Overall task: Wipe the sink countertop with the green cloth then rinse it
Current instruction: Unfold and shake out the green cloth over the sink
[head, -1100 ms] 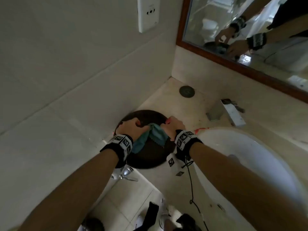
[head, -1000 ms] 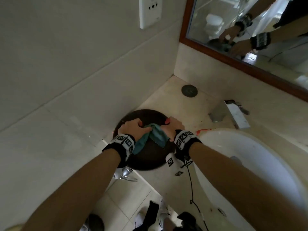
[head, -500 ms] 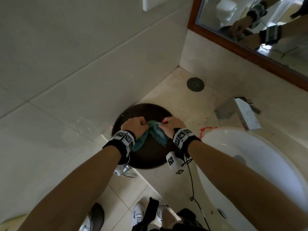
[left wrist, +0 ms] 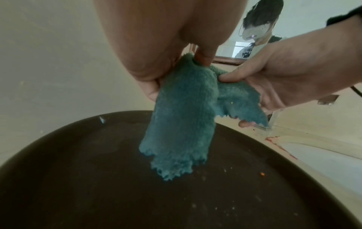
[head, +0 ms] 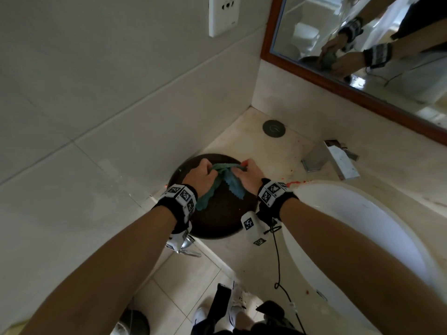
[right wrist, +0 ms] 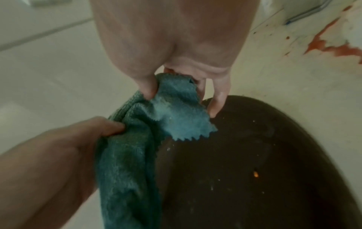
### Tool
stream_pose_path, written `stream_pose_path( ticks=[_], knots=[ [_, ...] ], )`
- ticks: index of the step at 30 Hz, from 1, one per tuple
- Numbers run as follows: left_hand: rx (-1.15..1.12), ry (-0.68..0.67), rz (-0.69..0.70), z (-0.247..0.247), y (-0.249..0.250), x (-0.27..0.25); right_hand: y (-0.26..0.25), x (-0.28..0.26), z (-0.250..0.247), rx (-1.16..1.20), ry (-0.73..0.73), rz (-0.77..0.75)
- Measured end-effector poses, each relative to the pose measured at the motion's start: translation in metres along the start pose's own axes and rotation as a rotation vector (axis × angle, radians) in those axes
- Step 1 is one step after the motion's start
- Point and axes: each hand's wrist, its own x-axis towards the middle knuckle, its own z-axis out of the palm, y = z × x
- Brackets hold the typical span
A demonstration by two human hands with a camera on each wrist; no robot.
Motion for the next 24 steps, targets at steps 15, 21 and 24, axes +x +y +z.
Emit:
stream_pose_path(
  ticks=[15, 21, 24],
  knots=[
    [-0.071, -0.159, 0.278, 0.023, 0.045, -0.051, 0.019, -0.086, -0.042, 0.409, 0.296, 0.004],
    [-0.109, -0.193, 0.377, 0.053, 0.078, -0.07, 0.053, -0.126, -0.064, 0.297, 0.539, 0.182],
    [-0.1, -0.203, 0.402, 0.068, 0.098, -0.079, 0.067, -0.143, -0.08, 0.26, 0.538, 0.289]
  ],
)
